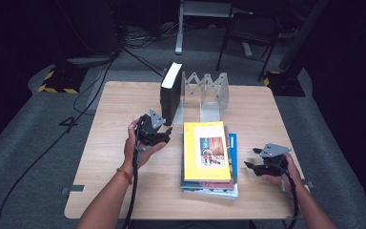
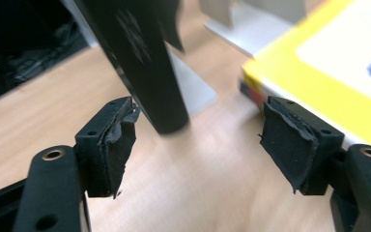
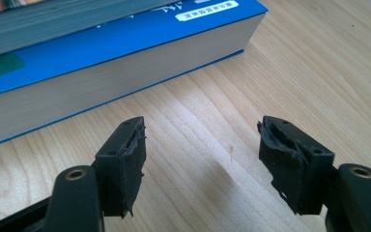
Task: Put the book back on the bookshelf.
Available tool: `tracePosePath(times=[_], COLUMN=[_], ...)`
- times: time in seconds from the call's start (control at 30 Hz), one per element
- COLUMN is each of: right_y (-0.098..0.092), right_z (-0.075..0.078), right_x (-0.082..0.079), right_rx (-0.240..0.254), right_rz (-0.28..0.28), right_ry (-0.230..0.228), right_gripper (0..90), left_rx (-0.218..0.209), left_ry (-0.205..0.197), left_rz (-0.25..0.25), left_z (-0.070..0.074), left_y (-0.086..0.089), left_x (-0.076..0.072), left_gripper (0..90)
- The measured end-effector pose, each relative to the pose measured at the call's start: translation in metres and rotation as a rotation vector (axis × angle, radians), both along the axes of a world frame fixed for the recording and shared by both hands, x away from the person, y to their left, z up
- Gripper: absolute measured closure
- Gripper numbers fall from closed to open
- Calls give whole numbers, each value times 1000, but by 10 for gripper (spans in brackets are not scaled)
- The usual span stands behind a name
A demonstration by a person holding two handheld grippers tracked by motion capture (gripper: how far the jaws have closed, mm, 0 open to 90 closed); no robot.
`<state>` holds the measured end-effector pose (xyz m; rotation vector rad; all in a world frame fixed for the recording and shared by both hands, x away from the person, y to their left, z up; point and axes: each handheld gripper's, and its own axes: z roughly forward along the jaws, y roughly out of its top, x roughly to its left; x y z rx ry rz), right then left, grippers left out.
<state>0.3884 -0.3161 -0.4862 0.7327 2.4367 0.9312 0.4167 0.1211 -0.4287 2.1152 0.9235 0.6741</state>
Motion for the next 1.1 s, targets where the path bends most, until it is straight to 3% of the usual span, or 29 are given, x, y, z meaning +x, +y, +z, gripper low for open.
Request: tracePosePath(times=[0.03, 0.17, 0.3, 0.37, 0.63, 0.77, 0.8, 0.93, 1.0, 1.1], right_y=[0, -2, -3, -3, -12, -13, -10, 1, 5, 17], right_z=[0, -4, -7, -8, -14, -10, -3, 16, 22, 41], right_x=[0, 0, -3, -5, -16, -18, -21, -26, -27, -32], right_rx=[5, 48, 50, 55, 104, 83, 112, 138, 139, 198], right_rz=[0, -9, -26, -24, -40, -27, -5, 26, 36, 68], right_ry=[2, 21, 49, 47, 86, 101, 97, 76, 60, 35], right_gripper=[342, 331, 325, 326, 310, 307, 308, 307, 307, 315], left_rx=[2, 80, 96, 92, 36, 40, 14, -8, -40, -33], left_ry=[17, 34, 84, 88, 180, 211, 218, 224, 231, 232], left_rz=[-14, -55, -116, -129, -189, -195, -203, -215, -215, -238], left_z=[-4, -19, -36, -41, -61, -69, -71, -72, -75, -75], left_y=[1, 7, 18, 21, 37, 40, 42, 45, 48, 48], left_x=[-3, -19, -37, -42, -68, -77, -82, -87, -86, -83], left_gripper=[268, 263, 262, 262, 252, 244, 246, 246, 236, 217])
